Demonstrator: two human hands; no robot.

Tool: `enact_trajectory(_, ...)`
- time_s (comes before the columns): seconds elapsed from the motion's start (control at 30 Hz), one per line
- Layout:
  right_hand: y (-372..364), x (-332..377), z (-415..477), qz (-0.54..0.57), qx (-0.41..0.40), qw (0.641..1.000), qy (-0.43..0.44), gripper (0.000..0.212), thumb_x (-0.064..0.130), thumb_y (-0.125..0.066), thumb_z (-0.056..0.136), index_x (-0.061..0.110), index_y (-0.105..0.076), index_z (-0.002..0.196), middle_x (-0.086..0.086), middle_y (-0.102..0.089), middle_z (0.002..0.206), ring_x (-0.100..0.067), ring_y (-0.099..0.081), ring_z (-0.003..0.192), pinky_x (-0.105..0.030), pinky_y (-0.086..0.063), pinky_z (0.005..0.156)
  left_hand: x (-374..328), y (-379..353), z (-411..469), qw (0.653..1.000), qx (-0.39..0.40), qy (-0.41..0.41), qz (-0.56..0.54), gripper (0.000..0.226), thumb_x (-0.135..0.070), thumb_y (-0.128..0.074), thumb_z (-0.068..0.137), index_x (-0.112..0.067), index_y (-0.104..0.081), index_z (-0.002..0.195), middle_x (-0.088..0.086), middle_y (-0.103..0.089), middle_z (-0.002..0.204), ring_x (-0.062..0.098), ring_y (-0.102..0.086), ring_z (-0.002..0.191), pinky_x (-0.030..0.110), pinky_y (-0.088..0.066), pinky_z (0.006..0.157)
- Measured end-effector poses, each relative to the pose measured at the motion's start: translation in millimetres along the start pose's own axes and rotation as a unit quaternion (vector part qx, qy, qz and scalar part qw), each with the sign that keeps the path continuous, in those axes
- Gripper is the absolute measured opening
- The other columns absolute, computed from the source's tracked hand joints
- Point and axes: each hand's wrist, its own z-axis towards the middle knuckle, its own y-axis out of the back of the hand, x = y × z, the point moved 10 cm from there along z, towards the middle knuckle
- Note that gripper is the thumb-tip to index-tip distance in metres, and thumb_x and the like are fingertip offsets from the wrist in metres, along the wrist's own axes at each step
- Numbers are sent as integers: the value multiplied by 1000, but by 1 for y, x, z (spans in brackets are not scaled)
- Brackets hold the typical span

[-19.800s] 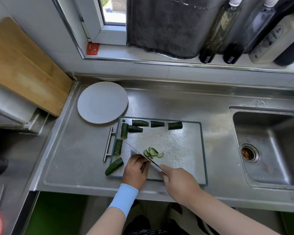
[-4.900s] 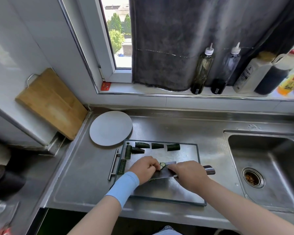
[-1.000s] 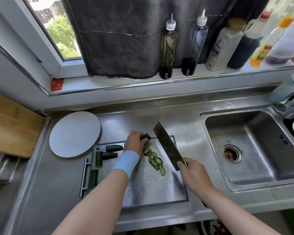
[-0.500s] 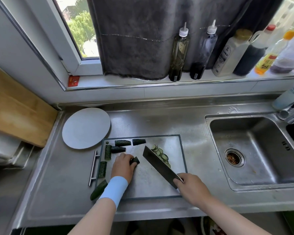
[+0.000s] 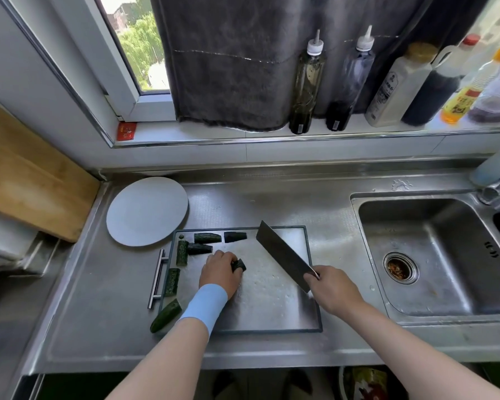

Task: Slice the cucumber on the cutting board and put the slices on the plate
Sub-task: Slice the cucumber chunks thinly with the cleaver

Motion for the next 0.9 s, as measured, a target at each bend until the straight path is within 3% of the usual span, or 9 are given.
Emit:
enact_trajectory(0.27,12,-1,12,-20,-30,999,6,22,36,-46,100,30,-62,85,9,-63,75,-18,-60,76,-27,-37,55,1,-4,-4,1000,5,-10,-17,35,-32,-56,93,-24,-53,127,-2,-47,124,19,-38,122,34,-43,98)
enact_trajectory(0.43,8,17,-2,-62,-36,994,78,23,36,-45,101,33,-66,92,10,-63,71,-14,-57,67,-28,-39,53,6,-4,-9,999,21,-15,-28,38,-24,-58,93,-24,-52,130,-2,-47,125,19,-40,122,35,-41,102)
enact_trajectory(0.6,-15,41,-15,-77,-13,990,119,30,35,-43,99,24,-53,73,4,-62,67,-18,-56,65,-31,-40,53,20,-1,-20,998,28,-5,-51,34,-23,-61,91,-27,-55,124,-5,-50,119,17,-45,118,34,-43,100)
enact_trajectory(0.7,-28,49,-18,-82,-1,989,121,29,34,-41,99,24,-53,75,4,-65,71,-18,-57,67,-33,-47,59,29,1,-27,998,23,-9,-60,30,-23,-63,89,-26,-57,118,-5,-51,115,17,-46,115,32,-43,98)
enact_trajectory(0.9,-52,68,-25,-100,30,984,144,23,33,-40,100,33,-58,85,7,-61,75,-19,-54,73,-29,-40,56,36,4,-39,994,-22,-31,-99,26,-28,-62,88,-25,-58,113,-8,-50,106,14,-50,103,28,-45,89)
